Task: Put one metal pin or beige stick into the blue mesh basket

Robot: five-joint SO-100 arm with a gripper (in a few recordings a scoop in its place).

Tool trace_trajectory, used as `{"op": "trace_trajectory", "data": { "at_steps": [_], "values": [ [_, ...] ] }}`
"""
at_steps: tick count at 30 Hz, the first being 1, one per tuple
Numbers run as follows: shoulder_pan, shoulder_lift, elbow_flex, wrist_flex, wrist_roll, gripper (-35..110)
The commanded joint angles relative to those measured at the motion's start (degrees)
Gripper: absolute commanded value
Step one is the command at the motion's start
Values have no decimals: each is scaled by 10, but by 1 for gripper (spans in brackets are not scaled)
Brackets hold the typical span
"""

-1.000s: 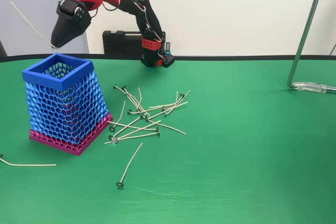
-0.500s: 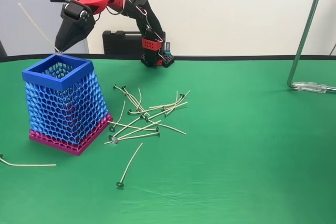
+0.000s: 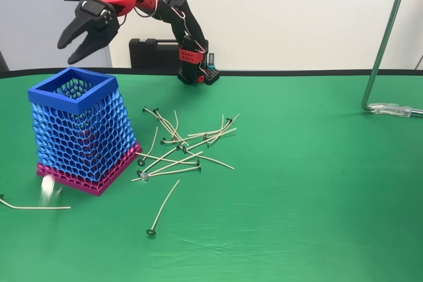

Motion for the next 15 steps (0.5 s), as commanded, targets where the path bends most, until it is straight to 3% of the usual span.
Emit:
{"op": "trace_trajectory", "data": {
  "at_steps": [1, 5, 15],
  "values": [
    [-11, 72, 26, -14, 4, 15],
    [-27, 151, 127, -15, 12, 1],
    [-86, 425, 501, -69, 15, 1]
  ]
}}
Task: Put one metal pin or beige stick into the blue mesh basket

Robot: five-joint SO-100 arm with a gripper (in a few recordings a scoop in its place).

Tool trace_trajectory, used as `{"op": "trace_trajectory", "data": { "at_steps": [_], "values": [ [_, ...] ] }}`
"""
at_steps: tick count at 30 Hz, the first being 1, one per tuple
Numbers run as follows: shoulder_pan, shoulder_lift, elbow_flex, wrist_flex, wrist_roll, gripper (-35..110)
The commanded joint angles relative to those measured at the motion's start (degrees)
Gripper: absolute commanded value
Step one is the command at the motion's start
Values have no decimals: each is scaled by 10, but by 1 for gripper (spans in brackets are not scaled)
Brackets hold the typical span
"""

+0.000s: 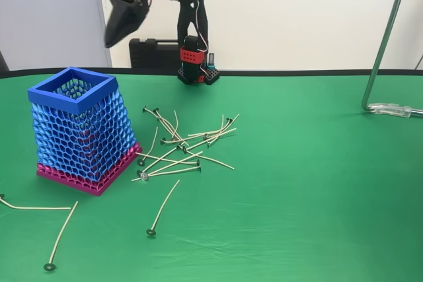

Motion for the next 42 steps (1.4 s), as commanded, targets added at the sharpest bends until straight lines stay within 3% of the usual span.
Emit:
{"op": "trace_trajectory", "data": {
  "at_steps": [1, 20, 42],
  "values": [
    [-22, 124, 121, -12, -4, 1],
    [-192, 628, 761, -78, 21, 1],
    [-218, 959, 1082, -56, 50, 1]
  ]
}}
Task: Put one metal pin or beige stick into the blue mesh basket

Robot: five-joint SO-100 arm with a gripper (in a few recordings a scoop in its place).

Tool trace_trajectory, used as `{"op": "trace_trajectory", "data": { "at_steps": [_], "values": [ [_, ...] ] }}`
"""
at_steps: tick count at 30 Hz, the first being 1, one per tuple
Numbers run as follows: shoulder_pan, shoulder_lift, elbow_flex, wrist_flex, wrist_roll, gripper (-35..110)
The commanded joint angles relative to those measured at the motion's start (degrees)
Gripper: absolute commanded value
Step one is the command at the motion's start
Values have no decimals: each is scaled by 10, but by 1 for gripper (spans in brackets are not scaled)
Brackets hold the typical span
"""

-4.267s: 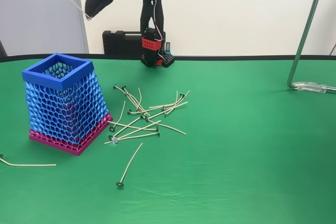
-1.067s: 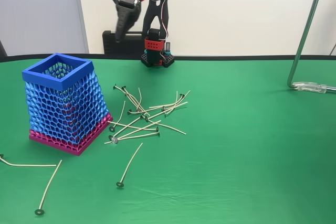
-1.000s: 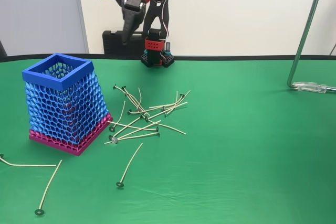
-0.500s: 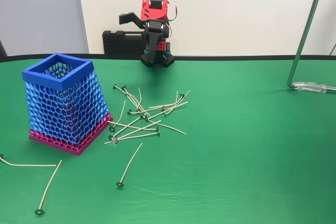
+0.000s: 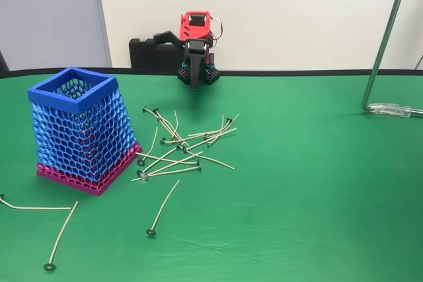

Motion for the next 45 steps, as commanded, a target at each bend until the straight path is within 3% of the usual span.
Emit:
{"op": "trace_trajectory", "data": {
  "at_steps": [1, 45],
  "values": [
    [-7, 28, 21, 4, 0, 1],
    [-9, 31, 65, 5, 14, 1]
  ]
}}
